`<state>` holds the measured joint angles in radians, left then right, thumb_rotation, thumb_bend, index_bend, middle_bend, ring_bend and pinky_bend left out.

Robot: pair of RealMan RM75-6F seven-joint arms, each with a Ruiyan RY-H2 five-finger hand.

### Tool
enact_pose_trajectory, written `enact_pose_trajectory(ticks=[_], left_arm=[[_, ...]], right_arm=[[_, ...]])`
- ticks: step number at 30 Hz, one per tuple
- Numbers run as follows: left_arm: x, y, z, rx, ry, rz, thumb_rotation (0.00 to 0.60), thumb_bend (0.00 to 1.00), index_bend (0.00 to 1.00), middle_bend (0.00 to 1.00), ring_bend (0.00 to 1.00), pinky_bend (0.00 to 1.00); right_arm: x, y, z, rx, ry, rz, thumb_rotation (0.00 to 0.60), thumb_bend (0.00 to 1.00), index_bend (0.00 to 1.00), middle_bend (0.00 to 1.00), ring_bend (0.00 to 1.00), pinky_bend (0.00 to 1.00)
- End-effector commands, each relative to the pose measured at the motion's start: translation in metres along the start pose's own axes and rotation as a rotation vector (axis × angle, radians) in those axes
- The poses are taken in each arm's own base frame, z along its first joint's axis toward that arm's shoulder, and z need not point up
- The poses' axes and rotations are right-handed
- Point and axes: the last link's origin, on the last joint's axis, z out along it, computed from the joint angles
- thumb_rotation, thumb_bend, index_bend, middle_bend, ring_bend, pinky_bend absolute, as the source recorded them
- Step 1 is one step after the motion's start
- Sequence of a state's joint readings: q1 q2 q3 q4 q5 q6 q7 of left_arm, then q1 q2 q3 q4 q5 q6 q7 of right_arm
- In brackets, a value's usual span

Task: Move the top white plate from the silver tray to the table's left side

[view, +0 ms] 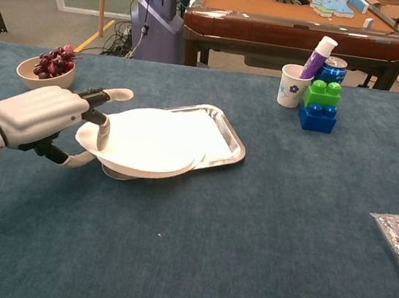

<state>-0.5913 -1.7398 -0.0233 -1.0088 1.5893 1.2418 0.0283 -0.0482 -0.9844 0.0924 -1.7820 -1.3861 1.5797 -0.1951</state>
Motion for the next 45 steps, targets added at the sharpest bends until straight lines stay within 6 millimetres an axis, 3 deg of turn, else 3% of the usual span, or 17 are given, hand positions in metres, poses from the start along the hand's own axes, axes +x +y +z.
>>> enact_pose_trajectory(ticks=[1, 19, 33, 45], left_arm=[[0.001, -0.004, -0.003, 0.004, 0.017, -0.010, 0.600, 0.39, 0.54, 0.03, 0.00, 0.23], [0.014, -0.017, -0.013, 0.012, 0.071, -0.033, 0.600, 0.39, 0.56, 0.05, 0.00, 0.24], [0.019, -0.012, -0.016, -0.033, 0.161, -0.101, 0.600, 0.38, 0.65, 0.13, 0.02, 0.27], [0.019, -0.007, -0.017, -0.077, 0.221, -0.149, 0.600, 0.38, 0.67, 0.15, 0.03, 0.28]], right_arm=[[-0.001, 0.000, 0.000, 0.000, -0.002, -0.001, 0.600, 0.19, 0.46, 0.40, 0.34, 0.41], [-0.003, -0.001, 0.001, 0.002, -0.011, -0.007, 0.600, 0.19, 0.46, 0.40, 0.34, 0.41], [-0.005, -0.002, 0.001, 0.002, -0.016, -0.010, 0.600, 0.19, 0.46, 0.40, 0.34, 0.41], [-0.004, -0.001, 0.002, 0.000, -0.015, -0.006, 0.600, 0.19, 0.46, 0.40, 0.34, 0.41]])
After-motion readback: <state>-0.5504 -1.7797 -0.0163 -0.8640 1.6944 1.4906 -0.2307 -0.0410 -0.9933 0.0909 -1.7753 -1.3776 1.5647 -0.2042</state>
